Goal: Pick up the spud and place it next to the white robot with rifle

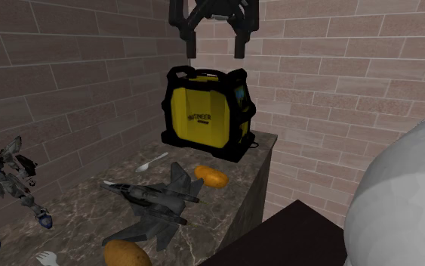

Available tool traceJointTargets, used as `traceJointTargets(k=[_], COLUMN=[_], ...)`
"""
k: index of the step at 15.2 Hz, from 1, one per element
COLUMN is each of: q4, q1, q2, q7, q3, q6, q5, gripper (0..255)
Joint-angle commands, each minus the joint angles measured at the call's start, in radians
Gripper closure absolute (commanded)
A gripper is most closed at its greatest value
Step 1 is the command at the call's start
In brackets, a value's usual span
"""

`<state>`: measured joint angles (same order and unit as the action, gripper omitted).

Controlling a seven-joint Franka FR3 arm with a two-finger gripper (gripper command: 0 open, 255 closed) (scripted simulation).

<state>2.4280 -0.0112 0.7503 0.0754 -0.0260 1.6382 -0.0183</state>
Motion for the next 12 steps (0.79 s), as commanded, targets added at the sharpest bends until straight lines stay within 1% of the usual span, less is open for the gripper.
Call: traceJointTargets(k=[1,6,12], q4=[0.000,0.090,0.147], q1=[0.000,0.002,0.003], q2=[0.000,-0.083,-0.243], q7=[0.000,-0.088,-0.190], q3=[0.000,-0.044,-0.098], q6=[0.000,0.184,0.416], q5=[0.000,0.037,0.070], gripper=[0,0,0])
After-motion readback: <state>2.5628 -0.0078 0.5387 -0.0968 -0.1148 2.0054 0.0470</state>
